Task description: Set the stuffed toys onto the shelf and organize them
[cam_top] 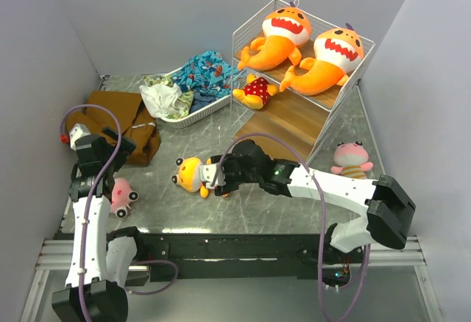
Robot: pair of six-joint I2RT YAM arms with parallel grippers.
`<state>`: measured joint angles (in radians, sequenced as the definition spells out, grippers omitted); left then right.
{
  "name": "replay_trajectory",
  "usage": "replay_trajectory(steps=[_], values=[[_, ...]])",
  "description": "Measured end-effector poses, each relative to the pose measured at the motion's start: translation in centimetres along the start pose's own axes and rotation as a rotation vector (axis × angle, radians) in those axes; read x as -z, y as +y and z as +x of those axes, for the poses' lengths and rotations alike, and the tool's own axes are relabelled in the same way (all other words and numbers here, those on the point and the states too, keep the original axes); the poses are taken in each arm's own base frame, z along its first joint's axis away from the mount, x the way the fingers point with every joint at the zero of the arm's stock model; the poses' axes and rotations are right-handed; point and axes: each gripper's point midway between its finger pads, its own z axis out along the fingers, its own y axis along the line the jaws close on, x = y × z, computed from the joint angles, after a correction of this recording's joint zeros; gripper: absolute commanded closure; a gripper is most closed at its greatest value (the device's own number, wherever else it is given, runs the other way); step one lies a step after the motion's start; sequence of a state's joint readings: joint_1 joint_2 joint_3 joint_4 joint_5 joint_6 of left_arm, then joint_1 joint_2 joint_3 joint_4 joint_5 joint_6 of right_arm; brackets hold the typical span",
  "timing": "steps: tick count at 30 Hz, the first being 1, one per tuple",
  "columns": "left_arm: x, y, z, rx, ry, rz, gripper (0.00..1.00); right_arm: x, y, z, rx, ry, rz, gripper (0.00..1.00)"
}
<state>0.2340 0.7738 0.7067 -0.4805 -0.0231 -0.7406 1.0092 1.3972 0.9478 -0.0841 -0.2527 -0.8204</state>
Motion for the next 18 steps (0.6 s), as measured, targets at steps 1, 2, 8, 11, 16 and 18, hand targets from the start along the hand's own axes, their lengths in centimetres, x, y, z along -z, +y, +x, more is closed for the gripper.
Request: replay_trajectory(steps=[1, 2, 8, 11, 16, 18], values=[[0.0, 0.0, 0.0, -0.001, 0.000, 0.002, 0.04, -0.1, 0.1, 0.5, 0.048, 0.017, -0.012, 0.33], [0.0, -0.1, 0.0, -0.001, 0.000, 0.003, 0.03, -0.1, 0.1, 1.0, 0.091, 0.026, -0.014, 0.33], [-0.1, 0.1, 0.2, -0.001, 0.003, 0.001, 0.04, -0.4, 2.8, 5.3, 0.278, 0.114, -0.054, 0.32], [-0.1, 0.1, 0.2, -0.001, 0.003, 0.001, 0.04, -0.4, 3.0, 6.2, 0.360, 0.151, -0.059, 0.31], [-0.1, 0.1, 0.2, -0.001, 0.003, 0.000, 0.03, -0.6, 2.1, 6.5, 0.487, 0.172, -0.012, 0.31], [-0.1, 0.1, 0.2, -0.001, 0.003, 0.000, 0.04, -1.0, 2.1, 6.9, 0.525, 0.186, -0.011, 0.31]])
